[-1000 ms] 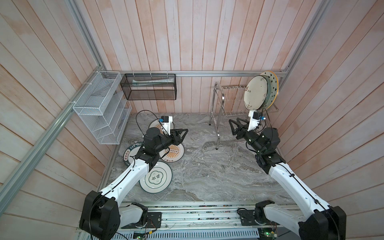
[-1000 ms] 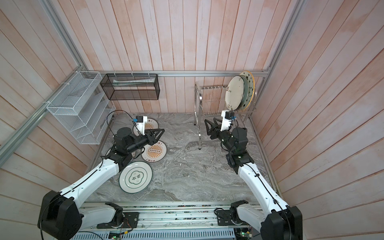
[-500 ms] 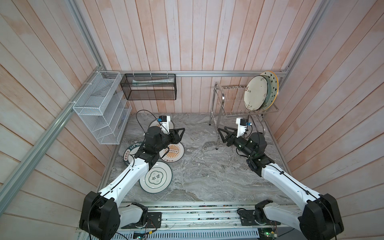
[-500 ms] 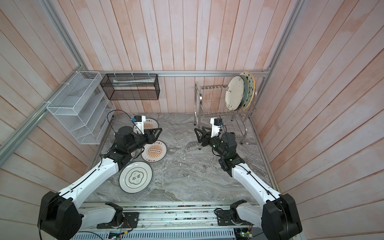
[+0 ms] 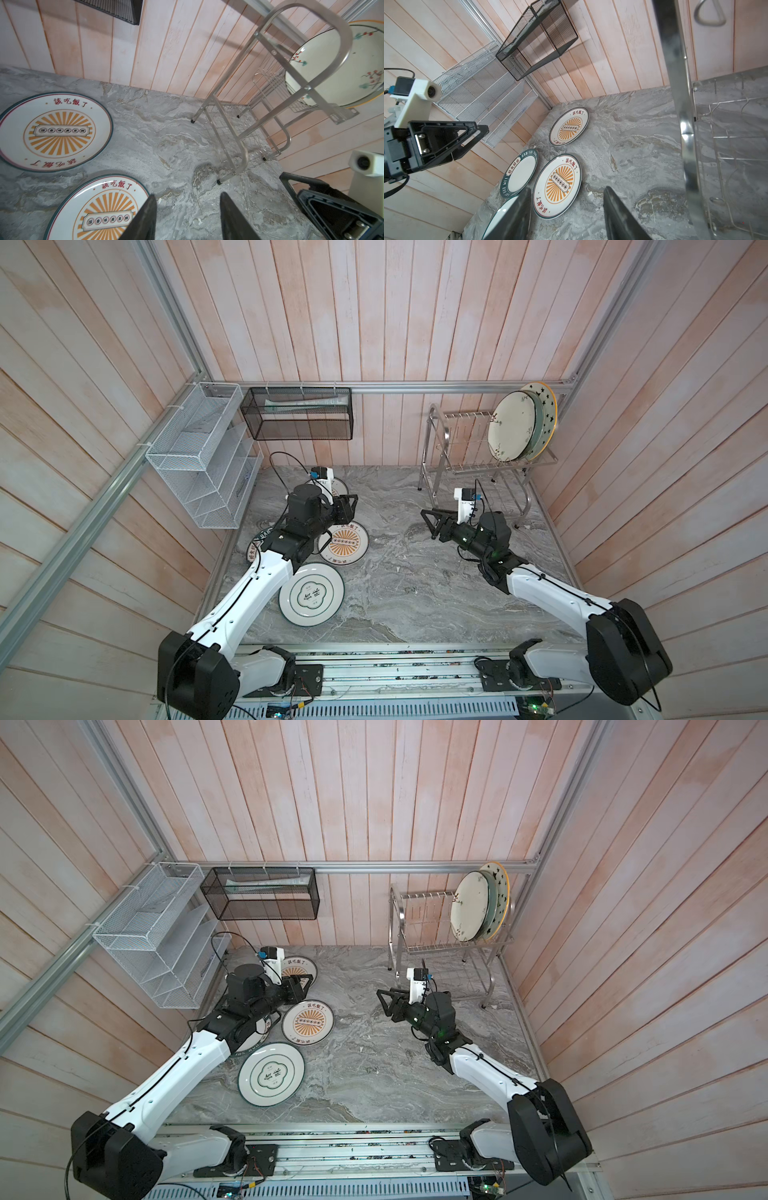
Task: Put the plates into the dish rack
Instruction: 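Move the right gripper down to the rim of the orange sunburst plate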
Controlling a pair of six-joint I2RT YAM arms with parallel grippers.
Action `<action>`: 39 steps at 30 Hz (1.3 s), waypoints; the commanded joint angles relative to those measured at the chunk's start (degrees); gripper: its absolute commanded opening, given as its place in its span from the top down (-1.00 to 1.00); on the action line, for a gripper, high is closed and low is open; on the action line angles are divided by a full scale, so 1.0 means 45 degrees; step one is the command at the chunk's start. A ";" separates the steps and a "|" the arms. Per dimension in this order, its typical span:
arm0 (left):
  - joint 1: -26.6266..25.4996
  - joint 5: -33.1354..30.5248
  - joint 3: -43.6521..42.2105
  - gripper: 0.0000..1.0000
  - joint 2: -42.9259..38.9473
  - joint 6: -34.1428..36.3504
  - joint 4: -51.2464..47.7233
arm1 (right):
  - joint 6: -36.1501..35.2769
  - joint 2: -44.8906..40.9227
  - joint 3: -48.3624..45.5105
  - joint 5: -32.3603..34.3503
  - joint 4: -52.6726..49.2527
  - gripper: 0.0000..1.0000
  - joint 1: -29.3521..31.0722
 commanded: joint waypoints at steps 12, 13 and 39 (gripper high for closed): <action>0.1269 0.0097 -0.2462 -0.01 -0.0580 -0.1364 -0.0743 | 0.0956 0.1835 0.0267 -0.0893 0.1383 -0.09 0.1143; 0.1346 0.0146 -0.2638 -0.02 -0.0596 -0.1476 -0.0673 | 0.1053 0.1977 0.0265 -0.0874 0.1495 -0.09 0.1233; 0.3765 0.2035 -0.4842 -0.02 -0.1559 -0.2389 0.0044 | 0.3239 0.8358 0.2696 -0.0817 0.3649 0.04 0.3365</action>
